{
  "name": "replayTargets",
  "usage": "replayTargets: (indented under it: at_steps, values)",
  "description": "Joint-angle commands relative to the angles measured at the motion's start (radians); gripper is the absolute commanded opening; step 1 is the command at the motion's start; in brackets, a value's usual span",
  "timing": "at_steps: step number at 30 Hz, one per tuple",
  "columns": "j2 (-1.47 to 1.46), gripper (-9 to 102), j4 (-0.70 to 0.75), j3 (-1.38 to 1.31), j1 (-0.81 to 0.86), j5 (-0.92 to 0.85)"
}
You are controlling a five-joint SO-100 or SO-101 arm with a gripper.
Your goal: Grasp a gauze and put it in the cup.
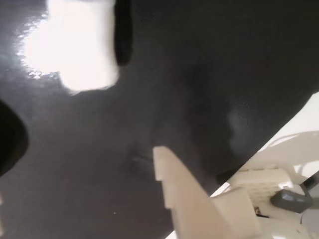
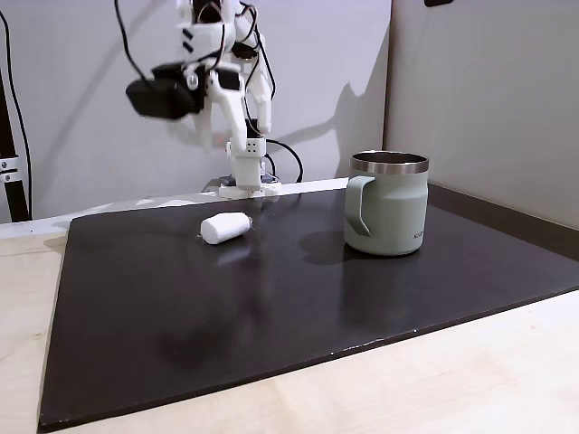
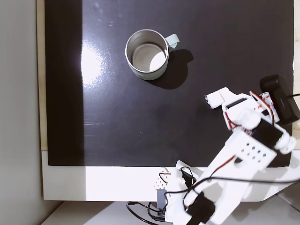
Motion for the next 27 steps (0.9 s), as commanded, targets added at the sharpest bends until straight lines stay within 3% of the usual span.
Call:
replayTargets:
  at_steps: [1, 11, 27]
  values:
    - [-0.055, 35, -0.041, -0.023, 0.029, -0.018]
    - [-0.275, 36, -0.158, -0.052, 0.064, -0.035]
    - [-0.489, 36, -0.227, -0.112, 0.008, 0.037]
